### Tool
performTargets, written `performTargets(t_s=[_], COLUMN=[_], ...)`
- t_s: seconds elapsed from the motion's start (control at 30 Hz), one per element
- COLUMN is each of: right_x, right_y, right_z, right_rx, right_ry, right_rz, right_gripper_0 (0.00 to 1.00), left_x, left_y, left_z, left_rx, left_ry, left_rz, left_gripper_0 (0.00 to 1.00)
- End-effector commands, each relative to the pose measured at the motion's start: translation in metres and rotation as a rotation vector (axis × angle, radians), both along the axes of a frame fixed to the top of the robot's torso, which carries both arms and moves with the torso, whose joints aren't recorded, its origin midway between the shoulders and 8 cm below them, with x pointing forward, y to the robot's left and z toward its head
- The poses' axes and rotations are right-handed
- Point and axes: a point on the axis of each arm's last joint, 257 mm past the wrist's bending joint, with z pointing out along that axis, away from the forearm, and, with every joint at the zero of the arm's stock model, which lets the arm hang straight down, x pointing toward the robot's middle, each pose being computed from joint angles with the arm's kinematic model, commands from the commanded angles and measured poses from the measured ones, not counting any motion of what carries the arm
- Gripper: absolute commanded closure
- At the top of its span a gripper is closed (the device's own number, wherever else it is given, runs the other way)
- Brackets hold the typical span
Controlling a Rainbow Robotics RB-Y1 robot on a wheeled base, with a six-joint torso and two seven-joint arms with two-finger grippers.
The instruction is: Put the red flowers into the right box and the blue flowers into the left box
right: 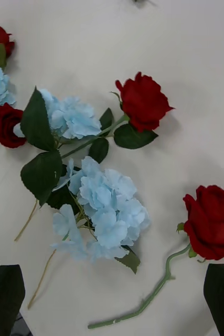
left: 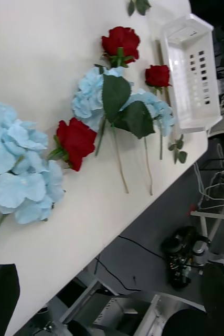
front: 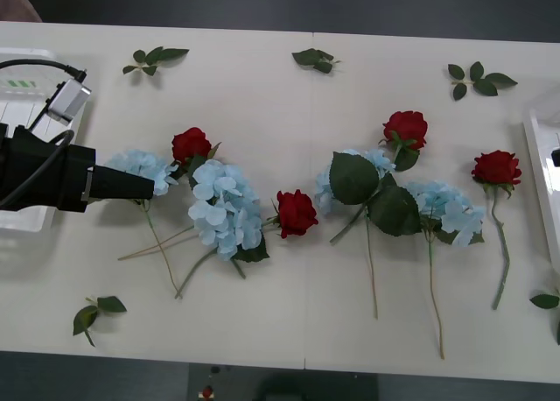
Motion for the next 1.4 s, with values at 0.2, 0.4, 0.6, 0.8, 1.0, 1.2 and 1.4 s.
performTargets(t_s=[0.2, 0.4, 0.6, 0.8, 1.0, 1.2, 1.4], right_x=[-0.003, 0.004, 0.009, 0.009, 0.018, 0.023, 0.035], right_y=[-0.046, -0.048, -0.056, -0.064, -0.064, -0.066, -0.064], right_z=[-0.020, -0.039, -0.067, -0.091, -0.107, -0.121, -0.136], right_rx=[-0.030, -0.050, -0.070, -0.110, -0.147, -0.182, -0.199], right_ry=[0.111, 0.157, 0.218, 0.251, 0.225, 0.220, 0.213], right_rz=[-0.386, -0.571, -0.727, -0.830, -0.868, -0.871, -0.866], right_gripper_0=[0.00, 0.00, 0.00, 0.00, 0.00, 0.00, 0.00], left_x=[0.020, 0.033, 0.044, 0.053, 0.070, 0.095, 0.112], left_y=[0.036, 0.054, 0.068, 0.079, 0.085, 0.089, 0.090], left_z=[-0.016, -0.028, -0.046, -0.068, -0.079, -0.097, -0.110], left_rx=[0.112, 0.164, 0.207, 0.284, 0.273, 0.297, 0.297], left_ry=[0.124, 0.142, 0.165, 0.153, 0.168, 0.123, 0.119], left_rz=[0.248, 0.374, 0.477, 0.522, 0.559, 0.590, 0.609], left_gripper_0=[0.00, 0.00, 0.00, 0.00, 0.00, 0.00, 0.00])
